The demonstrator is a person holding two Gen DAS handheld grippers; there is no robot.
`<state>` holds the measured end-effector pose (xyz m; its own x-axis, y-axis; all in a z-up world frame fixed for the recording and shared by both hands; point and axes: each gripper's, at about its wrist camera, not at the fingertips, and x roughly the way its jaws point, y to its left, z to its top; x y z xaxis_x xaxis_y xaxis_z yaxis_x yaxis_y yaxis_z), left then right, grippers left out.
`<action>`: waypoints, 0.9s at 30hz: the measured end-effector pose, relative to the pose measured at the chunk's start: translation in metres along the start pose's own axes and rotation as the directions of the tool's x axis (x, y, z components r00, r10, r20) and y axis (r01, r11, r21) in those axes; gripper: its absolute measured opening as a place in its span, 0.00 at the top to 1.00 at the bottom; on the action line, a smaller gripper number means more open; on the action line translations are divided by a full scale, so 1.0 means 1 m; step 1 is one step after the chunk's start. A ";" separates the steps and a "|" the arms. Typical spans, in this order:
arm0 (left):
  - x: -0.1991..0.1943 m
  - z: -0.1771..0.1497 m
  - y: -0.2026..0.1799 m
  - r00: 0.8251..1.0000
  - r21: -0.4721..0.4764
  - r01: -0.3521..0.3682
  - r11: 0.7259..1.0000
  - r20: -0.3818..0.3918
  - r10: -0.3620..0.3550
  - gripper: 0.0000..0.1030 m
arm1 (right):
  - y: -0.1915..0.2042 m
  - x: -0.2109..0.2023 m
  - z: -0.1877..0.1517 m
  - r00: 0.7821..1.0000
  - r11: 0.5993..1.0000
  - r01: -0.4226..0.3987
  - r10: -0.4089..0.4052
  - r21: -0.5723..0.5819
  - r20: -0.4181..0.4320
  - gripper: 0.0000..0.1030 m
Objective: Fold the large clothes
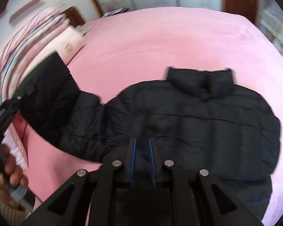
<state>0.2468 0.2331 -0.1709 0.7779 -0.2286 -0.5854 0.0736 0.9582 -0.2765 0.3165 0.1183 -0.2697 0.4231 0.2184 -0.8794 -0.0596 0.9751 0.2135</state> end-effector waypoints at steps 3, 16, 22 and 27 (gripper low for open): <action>0.023 -0.015 -0.062 0.994 0.087 0.090 0.992 -0.071 -0.084 0.92 | -0.039 -0.013 -0.005 0.999 0.998 0.044 -0.044 0.052 0.015 0.87; 0.102 -0.149 -0.182 0.889 0.089 0.218 0.972 -0.428 -0.160 0.55 | -0.165 -0.045 -0.046 0.995 0.975 0.098 -0.092 0.201 -0.038 0.87; 0.068 -0.154 -0.170 0.884 0.076 0.223 0.972 -0.436 -0.168 0.42 | -0.162 -0.049 -0.050 0.999 0.984 0.051 -0.049 0.172 -0.020 0.87; 0.041 -0.136 -0.150 0.908 0.013 0.171 0.985 -0.391 -0.153 0.31 | -0.138 -0.056 -0.042 1.000 0.997 0.022 -0.022 0.077 0.007 0.87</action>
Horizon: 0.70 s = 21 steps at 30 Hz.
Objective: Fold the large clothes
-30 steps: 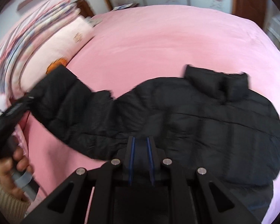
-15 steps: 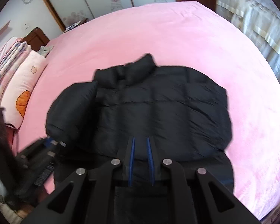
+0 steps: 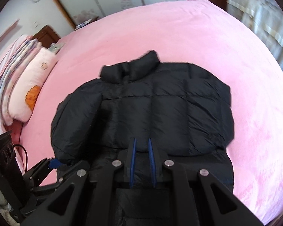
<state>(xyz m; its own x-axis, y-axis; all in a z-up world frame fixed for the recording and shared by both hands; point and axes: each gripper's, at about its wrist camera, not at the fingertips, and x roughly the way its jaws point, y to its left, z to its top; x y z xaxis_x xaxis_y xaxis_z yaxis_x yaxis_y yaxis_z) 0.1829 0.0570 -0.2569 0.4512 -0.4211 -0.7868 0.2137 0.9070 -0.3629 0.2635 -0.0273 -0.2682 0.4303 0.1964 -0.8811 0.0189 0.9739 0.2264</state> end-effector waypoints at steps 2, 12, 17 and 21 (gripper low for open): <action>-0.003 -0.003 0.003 1.000 0.007 -0.018 1.000 -0.002 0.018 0.30 | 0.011 -0.001 0.003 1.000 0.999 -0.017 0.017 -0.030 0.009 0.87; -0.028 -0.013 0.038 0.998 -0.024 -0.036 0.999 0.050 0.037 0.30 | 0.105 0.010 0.023 0.986 0.941 -0.162 0.163 -0.298 -0.023 0.75; -0.046 -0.013 0.103 0.965 -0.088 -0.260 0.962 0.008 0.261 0.30 | 0.156 0.033 0.020 0.987 0.910 -0.159 0.161 -0.383 -0.027 0.63; -0.053 -0.007 0.154 0.933 -0.156 -0.357 0.921 -0.027 0.358 0.30 | 0.198 0.061 0.005 0.996 0.876 -0.085 0.094 -0.476 -0.005 0.52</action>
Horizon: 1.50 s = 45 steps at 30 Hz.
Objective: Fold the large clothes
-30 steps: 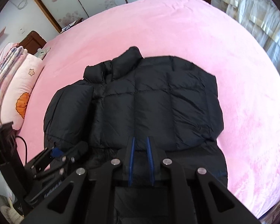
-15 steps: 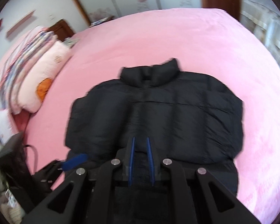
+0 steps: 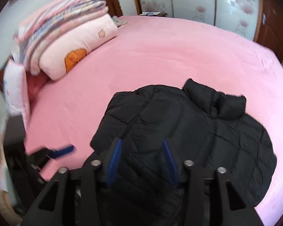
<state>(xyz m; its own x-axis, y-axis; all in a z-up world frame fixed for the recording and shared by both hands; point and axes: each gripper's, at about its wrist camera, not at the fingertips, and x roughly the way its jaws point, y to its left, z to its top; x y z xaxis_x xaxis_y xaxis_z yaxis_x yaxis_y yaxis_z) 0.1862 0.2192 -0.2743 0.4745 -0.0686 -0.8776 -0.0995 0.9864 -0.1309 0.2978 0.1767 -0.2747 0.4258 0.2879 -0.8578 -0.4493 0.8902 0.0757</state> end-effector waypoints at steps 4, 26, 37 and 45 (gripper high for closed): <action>0.012 0.013 0.039 0.998 -0.079 -0.058 0.995 -0.016 0.057 0.30 | 0.037 0.025 -0.004 0.994 0.981 0.108 -0.111 -0.162 -0.004 0.51; 0.041 0.033 0.046 0.997 -0.132 0.060 0.989 -0.031 -0.064 0.30 | -0.017 0.012 0.004 0.901 0.906 0.423 -0.421 0.005 0.102 0.96; 0.068 0.038 -0.007 0.994 -0.037 0.070 0.997 -0.078 -0.073 0.30 | -0.180 -0.029 -0.083 0.969 0.807 0.243 -0.221 0.539 -0.106 0.89; 0.075 0.059 -0.003 0.994 0.038 0.087 0.995 -0.062 -0.085 0.30 | -0.235 -0.049 -0.102 0.998 0.750 0.026 -0.062 0.661 0.032 0.68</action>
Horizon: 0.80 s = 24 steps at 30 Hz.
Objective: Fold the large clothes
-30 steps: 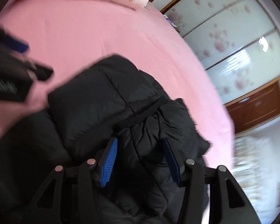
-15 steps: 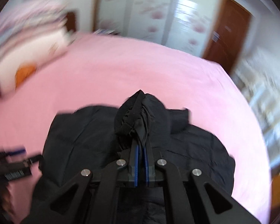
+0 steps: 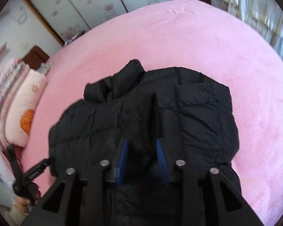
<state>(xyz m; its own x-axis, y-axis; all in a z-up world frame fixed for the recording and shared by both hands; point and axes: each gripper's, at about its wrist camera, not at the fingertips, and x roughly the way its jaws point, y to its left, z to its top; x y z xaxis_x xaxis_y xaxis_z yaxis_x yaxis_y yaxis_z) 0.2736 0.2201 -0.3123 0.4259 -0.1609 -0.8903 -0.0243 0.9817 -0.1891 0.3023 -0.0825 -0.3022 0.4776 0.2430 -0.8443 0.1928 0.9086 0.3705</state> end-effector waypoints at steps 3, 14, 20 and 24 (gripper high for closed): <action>0.006 0.014 0.009 1.000 0.006 0.004 1.000 0.000 -0.004 0.30 | -0.002 0.014 0.011 1.000 1.000 -0.018 0.018 -0.014 -0.016 0.67; 0.046 0.044 0.013 0.991 -0.028 0.103 0.994 -0.088 -0.106 0.30 | -0.033 0.074 0.025 0.989 0.995 -0.093 0.089 -0.028 -0.120 0.67; 0.044 0.055 -0.009 0.994 0.008 -0.004 1.000 -0.112 0.005 0.88 | -0.012 0.050 0.022 0.993 0.984 -0.107 0.097 -0.143 -0.073 0.96; 0.016 0.064 -0.034 0.999 0.046 -0.044 0.998 -0.012 0.045 0.87 | -0.004 0.012 0.034 0.997 0.975 -0.045 0.058 -0.218 0.057 0.96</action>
<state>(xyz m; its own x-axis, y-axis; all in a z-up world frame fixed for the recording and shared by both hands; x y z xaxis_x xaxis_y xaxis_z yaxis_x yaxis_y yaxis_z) 0.3390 0.1903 -0.2933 0.4136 -0.1180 -0.9028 -0.0014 0.9915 -0.1303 0.3359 -0.0949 -0.3004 0.5359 0.2761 -0.7979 -0.0205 0.9490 0.3146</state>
